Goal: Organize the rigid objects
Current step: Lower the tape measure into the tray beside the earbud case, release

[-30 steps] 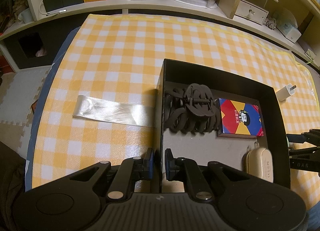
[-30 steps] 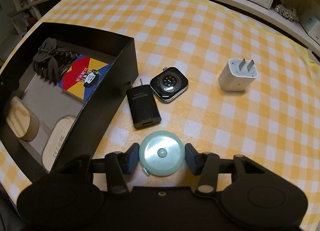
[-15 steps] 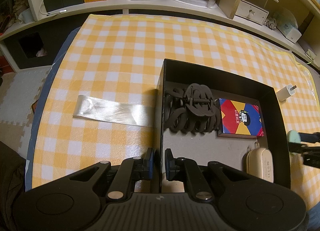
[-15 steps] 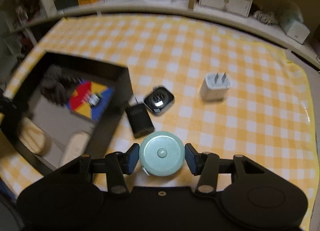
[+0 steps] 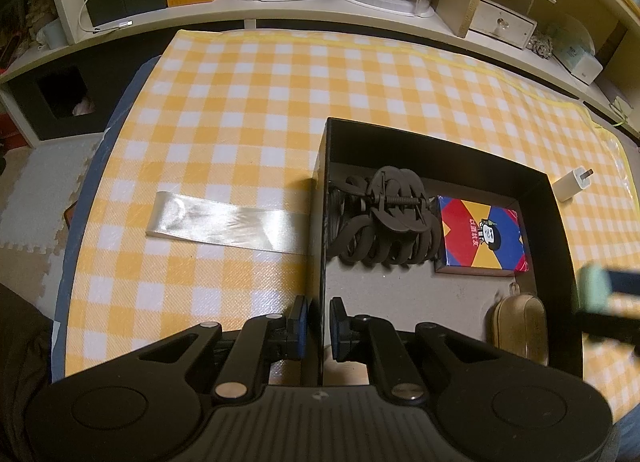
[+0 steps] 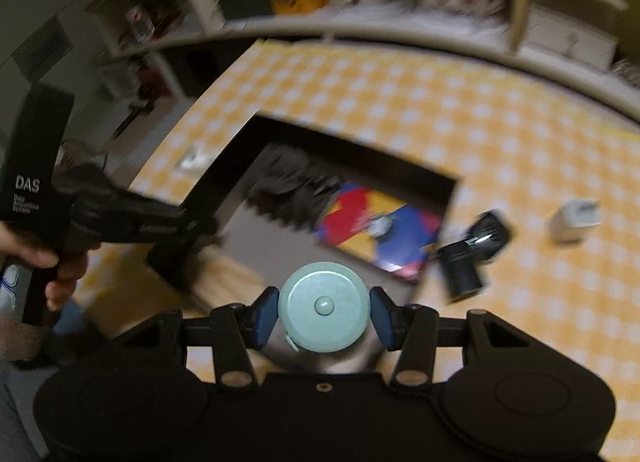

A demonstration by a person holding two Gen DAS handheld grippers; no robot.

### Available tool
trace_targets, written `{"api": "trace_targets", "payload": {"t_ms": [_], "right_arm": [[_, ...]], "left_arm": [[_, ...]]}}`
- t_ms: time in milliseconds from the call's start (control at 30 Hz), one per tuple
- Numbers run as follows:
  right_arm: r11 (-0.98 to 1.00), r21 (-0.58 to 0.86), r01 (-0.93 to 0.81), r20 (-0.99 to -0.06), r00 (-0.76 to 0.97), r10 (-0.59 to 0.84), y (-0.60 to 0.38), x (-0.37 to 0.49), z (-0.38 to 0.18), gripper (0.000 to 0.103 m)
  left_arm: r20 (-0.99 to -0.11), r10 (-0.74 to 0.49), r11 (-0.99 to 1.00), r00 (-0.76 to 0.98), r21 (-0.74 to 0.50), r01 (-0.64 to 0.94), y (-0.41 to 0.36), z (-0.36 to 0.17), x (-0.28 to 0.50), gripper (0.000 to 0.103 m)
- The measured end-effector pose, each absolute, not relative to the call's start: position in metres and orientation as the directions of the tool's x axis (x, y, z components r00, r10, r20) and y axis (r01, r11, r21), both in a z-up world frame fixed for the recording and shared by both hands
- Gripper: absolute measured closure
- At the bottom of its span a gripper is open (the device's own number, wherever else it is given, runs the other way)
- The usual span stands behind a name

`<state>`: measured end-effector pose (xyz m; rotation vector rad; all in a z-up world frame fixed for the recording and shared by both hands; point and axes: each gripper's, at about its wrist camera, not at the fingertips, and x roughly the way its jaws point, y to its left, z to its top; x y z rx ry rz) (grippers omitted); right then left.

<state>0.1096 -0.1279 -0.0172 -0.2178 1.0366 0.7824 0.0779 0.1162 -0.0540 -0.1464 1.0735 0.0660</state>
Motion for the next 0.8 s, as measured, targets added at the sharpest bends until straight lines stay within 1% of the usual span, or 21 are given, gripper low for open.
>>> {"api": "trace_targets", "payload": {"t_ms": [133,367,600,667,800], "right_arm": [[0.717,0.164,-0.677,-0.865,0.251,0.434,-0.105,0.106,-0.030,0.053],[0.732,0.170,-0.660,-0.890,0.217,0.402,-0.095,0.111,-0.039,0.053],[0.728,0.160,-0.667,-0.891,0.220,0.397,-0.091,0.109,-0.043,0.052],[0.730,0.168,-0.662,-0.889,0.219,0.403,-0.091,0.110,-0.043,0.046],[0.738,0.163,-0.655,-0.886,0.231,0.401,-0.093,0.110,-0.041,0.045]], "left_arm": [[-0.878,-0.021,0.988,0.479,-0.091,-0.125,0.117,-0.055,0.078,0.091],[-0.877,-0.027,0.987,0.479,-0.100,-0.127,0.118,-0.055,0.078,0.091],[-0.877,-0.026,0.987,0.479,-0.098,-0.127,0.118,-0.055,0.078,0.091],[-0.877,-0.025,0.987,0.479,-0.097,-0.126,0.118,-0.055,0.078,0.091],[-0.877,-0.025,0.987,0.479,-0.097,-0.126,0.118,-0.055,0.078,0.091]]}}
